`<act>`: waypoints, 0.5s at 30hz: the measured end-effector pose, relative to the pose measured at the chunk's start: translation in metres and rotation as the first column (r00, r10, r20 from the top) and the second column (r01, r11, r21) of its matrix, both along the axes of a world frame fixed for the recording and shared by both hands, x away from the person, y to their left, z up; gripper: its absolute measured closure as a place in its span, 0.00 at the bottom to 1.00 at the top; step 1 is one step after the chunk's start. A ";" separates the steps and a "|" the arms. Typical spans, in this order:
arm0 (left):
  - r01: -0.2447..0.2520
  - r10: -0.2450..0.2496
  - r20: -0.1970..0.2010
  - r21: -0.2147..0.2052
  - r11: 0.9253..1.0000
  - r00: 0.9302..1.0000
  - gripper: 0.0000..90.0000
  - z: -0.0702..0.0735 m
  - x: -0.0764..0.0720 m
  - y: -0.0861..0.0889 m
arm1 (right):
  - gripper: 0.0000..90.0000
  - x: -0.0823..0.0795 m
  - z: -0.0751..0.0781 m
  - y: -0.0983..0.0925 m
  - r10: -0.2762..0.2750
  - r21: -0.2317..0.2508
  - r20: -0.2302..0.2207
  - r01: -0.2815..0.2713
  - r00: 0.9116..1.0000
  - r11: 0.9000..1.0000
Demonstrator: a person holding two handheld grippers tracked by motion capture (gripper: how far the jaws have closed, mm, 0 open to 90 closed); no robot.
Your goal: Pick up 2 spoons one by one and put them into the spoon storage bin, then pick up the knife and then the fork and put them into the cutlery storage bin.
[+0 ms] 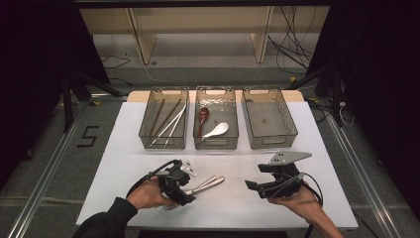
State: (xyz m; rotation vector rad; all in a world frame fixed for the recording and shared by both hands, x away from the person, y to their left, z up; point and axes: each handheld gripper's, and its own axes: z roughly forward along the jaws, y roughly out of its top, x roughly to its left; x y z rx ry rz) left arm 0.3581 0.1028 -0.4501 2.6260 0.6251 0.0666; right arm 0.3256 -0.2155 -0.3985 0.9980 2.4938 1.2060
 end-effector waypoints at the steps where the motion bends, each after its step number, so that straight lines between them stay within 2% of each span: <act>1: 0.005 -0.005 0.000 0.006 1.000 1.000 0.44 -0.001 0.001 0.000 | 0.31 0.000 0.000 0.000 -0.001 -0.001 -0.001 0.001 1.000 1.000; 6: 0.008 -0.007 -0.010 0.021 1.000 1.000 0.51 -0.005 0.004 -0.002 | 0.31 0.000 0.000 0.000 0.000 0.001 -0.002 0.000 1.000 1.000; 12: 0.025 -0.025 -0.004 0.063 0.998 1.000 0.59 -0.010 0.007 -0.008 | 0.31 0.000 0.000 0.002 0.007 -0.002 -0.001 -0.007 1.000 1.000; 15: 0.031 -0.030 -0.017 0.070 0.997 0.999 0.61 -0.013 0.008 -0.010 | 0.31 0.000 0.000 0.003 0.008 -0.003 0.000 -0.008 1.000 1.000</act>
